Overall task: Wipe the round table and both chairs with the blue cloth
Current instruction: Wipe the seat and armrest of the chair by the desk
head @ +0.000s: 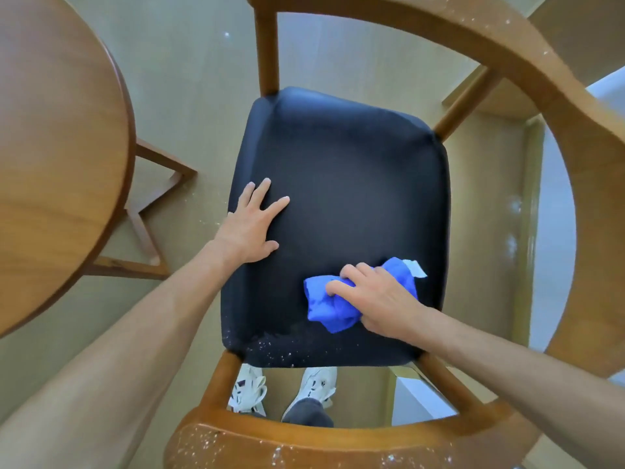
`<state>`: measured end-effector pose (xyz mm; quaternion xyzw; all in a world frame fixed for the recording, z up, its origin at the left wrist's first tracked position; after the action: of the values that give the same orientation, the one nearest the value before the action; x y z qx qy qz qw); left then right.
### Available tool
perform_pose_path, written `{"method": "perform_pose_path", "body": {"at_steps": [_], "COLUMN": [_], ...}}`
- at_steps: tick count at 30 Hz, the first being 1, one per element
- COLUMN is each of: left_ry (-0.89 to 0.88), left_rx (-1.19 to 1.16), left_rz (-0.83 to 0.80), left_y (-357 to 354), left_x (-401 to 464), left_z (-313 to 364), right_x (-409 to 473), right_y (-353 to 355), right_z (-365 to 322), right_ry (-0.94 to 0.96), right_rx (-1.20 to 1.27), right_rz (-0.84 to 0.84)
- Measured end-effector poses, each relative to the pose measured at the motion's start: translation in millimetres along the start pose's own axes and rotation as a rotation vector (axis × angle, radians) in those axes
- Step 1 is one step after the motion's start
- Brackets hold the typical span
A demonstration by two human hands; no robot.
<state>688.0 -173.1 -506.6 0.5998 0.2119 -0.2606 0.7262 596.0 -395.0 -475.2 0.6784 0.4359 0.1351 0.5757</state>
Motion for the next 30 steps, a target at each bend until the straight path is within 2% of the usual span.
{"method": "perform_pose_path", "body": {"at_steps": [2, 4, 7, 9, 12, 14, 16, 18, 20, 22, 23, 26, 28, 30], "left_ry": [0.065, 0.090, 0.098, 0.103, 0.122, 0.129, 0.124, 0.127, 0.128, 0.132, 0.133, 0.136, 0.129, 0.124], "left_rx": [-0.059, -0.101, -0.105, -0.111, -0.142, -0.146, -0.142, -0.127, -0.108, -0.107, -0.106, -0.106, -0.103, -0.098], "left_rz": [0.000, -0.024, -0.070, -0.078, -0.080, -0.080, -0.075, -0.063, -0.067, -0.061, -0.058, -0.063, -0.062, -0.051], "left_y": [-6, -11, -14, -17, -20, -20, -19, -17, -18, -19, -19, -19, -18, -18], "left_x": [-10, -14, -12, -11, -12, -13, -12, -12, -12, -11, -10, -11, -10, -10], "left_z": [-16, -22, -18, -17, -19, -18, -16, -16, -15, -13, -12, -13, -13, -14], "right_x": [47, 88, 104, 90, 58, 20, -35, -83, -103, -93, -79, -18, 22, 53], "right_y": [-1, -7, -31, -45, -51, -53, -52, -45, -28, -16, -12, -19, -29, -33], "right_z": [-45, -97, -149, -152, -133, -112, -70, -10, 36, 47, 37, -19, -62, -103], "right_ry": [0.089, 0.158, 0.285, 0.347, 0.491, 0.701, 0.806, 0.761, 0.593, 0.495, 0.507, 0.605, 0.565, 0.480], "right_rx": [-0.035, -0.071, -0.139, -0.154, -0.175, -0.233, -0.276, -0.335, -0.312, -0.282, -0.289, -0.226, -0.159, -0.095], "right_rz": [0.129, 0.162, 0.033, 0.022, 0.032, -0.091, -0.257, -0.375, -0.489, -0.539, -0.492, -0.173, -0.004, 0.063]}}
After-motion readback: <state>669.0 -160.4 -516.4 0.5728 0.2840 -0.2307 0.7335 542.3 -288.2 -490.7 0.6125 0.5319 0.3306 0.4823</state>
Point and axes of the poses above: each hand's wrist, its own x-axis towards the middle knuckle, its own y-axis out of the back of the hand, z = x × y, the point moved 4 cm from there along x, towards the middle knuckle, and after that the axes turned 6 degrees about y, right-handed, at the moved point
